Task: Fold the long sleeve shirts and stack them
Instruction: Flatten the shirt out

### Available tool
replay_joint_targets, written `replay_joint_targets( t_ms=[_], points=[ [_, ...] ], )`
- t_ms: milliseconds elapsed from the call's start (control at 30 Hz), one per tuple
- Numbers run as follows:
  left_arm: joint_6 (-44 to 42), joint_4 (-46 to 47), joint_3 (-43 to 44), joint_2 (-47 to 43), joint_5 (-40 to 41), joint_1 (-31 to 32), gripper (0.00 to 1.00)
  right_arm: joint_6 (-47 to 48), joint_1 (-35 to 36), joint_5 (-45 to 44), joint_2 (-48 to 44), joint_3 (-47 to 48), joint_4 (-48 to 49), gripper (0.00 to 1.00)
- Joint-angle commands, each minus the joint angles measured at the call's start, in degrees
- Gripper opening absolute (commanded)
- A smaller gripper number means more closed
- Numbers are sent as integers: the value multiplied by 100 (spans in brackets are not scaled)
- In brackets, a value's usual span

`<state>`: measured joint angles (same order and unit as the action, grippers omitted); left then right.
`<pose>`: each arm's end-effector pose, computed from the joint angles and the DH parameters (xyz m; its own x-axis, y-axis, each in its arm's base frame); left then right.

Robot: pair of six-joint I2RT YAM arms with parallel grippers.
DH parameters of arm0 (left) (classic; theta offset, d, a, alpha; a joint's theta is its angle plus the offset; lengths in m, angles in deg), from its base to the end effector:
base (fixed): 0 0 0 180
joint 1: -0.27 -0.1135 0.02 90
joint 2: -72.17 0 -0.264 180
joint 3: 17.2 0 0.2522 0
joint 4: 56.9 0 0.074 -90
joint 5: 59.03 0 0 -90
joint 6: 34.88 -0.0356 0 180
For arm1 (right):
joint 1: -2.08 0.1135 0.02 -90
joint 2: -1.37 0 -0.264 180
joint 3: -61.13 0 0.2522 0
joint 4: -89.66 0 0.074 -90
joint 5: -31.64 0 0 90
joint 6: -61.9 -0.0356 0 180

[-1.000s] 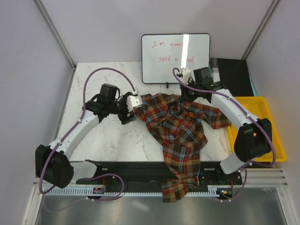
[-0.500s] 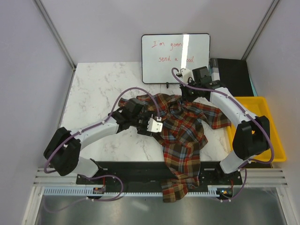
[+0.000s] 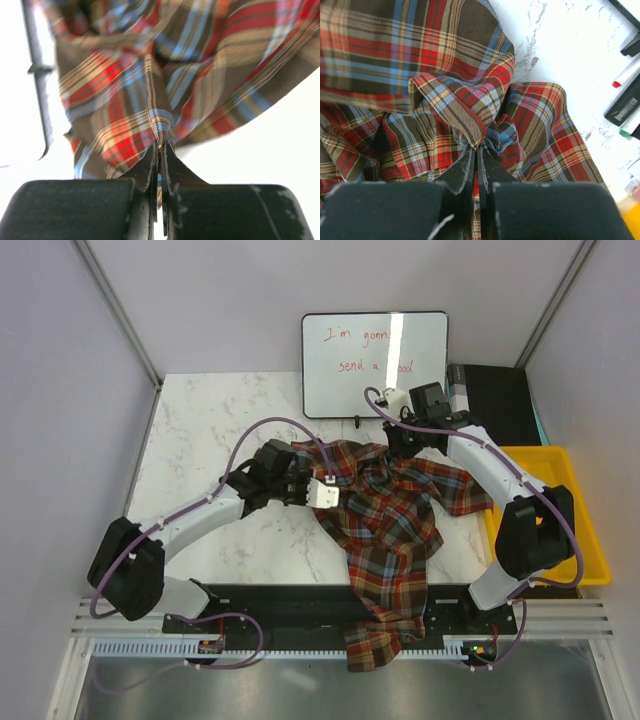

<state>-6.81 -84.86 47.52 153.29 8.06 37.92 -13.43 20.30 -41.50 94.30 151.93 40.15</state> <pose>0.2271 -0.1927 0.2285 0.4304 0.6945 -0.5766 0.8569 -0.1137 0.5028 0.3317 0.1201 0.2830 -0.6015 -0.4531 -0.6580 -0.6435 0.7629 0.0628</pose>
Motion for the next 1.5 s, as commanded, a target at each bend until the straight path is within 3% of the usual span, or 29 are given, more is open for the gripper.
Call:
replay_joint_targets(
  t_ms=[0, 100, 167, 200, 300, 333, 467, 667, 867, 933, 967, 1133, 1300, 1333, 1433, 1467],
  points=[
    [-4, -635, 248, -562, -143, -476, 2, 88, 24, 185, 173, 154, -82, 8],
    [269, -1023, 309, -957, -327, -1004, 2, 158, 138, 317, 270, 128, -108, 10],
    [496, -1304, 362, -1194, -380, -1442, 2, 272, 208, 318, 340, 128, -221, 19],
    [576, -1340, 397, -1456, -363, -1584, 2, 299, 208, 309, 358, 128, -274, 36],
    [998, -1445, 729, -1643, -170, -2243, 2, 632, 112, 134, 349, 5, -503, 60],
    [1121, -1524, 870, -1617, -143, -2427, 2, 694, 51, 81, 323, -82, -530, 63],
    [1674, -1656, 1669, -1336, -72, -3131, 2, 1123, -502, 151, 104, -75, -1090, 66],
    [1833, -1665, 1882, -1090, -266, -3167, 2, 1652, -723, -770, -791, -943, -1129, 73],
    [1720, -1630, 1804, -923, -64, -3185, 2, 2398, -1039, -1221, -697, -1340, -1143, 76],
    [1719, -1621, 1803, -888, -37, -3211, 2, 2714, -1197, -949, -714, -1261, -1460, 83],
    [1746, -1621, 1821, -861, -46, -3229, 2, 2812, -1206, -957, -793, -1270, -1696, 92],
    [1860, -1604, 1874, -808, -152, -3229, 2, 3137, -1277, -2089, -1005, -1955, -787, 96],
    [1913, -1613, 1856, -808, -143, -3246, 2, 3393, -1330, -2362, -653, -2165, -636, 95],
    [1965, -1613, 1848, -808, -143, -3246, 2, 3358, -1347, -2520, -540, -2245, -244, 94],
    [2097, -1621, 1847, -826, -99, -3264, 2, 3235, -1522, -3039, -241, -2342, 391, 86],
    [2141, -1621, 1839, -817, -82, -3281, 2, 3139, -1593, -3075, -170, -2264, 437, 69]
  ],
)
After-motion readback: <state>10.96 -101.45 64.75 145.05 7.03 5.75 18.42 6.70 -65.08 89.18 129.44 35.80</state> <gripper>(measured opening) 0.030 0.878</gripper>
